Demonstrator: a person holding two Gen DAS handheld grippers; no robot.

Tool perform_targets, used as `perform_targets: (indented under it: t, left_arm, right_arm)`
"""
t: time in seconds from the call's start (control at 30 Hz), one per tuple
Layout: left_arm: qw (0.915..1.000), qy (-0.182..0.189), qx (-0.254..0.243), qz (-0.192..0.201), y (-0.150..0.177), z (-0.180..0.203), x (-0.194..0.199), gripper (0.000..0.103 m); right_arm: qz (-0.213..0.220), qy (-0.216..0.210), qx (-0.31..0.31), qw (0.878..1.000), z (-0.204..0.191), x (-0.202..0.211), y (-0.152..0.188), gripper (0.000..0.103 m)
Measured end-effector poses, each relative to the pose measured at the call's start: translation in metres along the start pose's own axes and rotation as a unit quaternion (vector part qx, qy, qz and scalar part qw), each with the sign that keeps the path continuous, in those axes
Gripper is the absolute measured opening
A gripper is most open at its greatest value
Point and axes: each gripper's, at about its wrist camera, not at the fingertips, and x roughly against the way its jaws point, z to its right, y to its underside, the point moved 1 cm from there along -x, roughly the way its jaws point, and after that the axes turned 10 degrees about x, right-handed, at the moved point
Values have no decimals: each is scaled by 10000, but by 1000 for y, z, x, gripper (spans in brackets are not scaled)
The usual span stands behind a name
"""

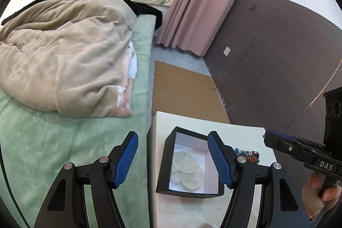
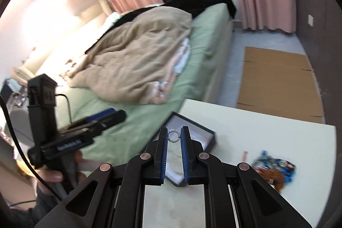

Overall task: Organize jewelry
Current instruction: 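Carry the ring over the black box and open the right tool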

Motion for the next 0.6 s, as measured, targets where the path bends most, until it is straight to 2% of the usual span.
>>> perform_targets:
  t: [0.03, 0.07, 0.1, 0.17, 0.27, 0.5, 0.6]
  left_arm:
    - [10000, 18, 19, -17, 0, 1, -1, 68]
    - [10000, 46, 29, -29, 0, 2, -1, 68]
    - [10000, 42, 10, -27, 1, 4, 0, 68]
    - [9999, 10, -112, -28, 3, 11, -2, 68]
    - [9996, -10, -280, -77, 8, 21, -6, 68]
    - [9982, 45, -535, -250, 20, 51, -17, 68]
    - [9971, 88, -682, -319, 27, 67, -21, 68]
  right_arm:
    - [5, -63, 27, 10000, -2, -3, -1, 16]
    - [-47, -160, 13, 9999, -2, -8, -1, 33]
    - [-105, -193, -38, 9998, 0, -12, -1, 61]
    - [-74, -116, -166, 9998, 5, -10, 0, 82]
    - [76, -184, -218, 9996, 11, 3, 2, 83]
    - [139, 372, -488, 9980, 42, 41, 21, 83]
    - [43, 783, -623, 9950, 58, 56, 37, 83]
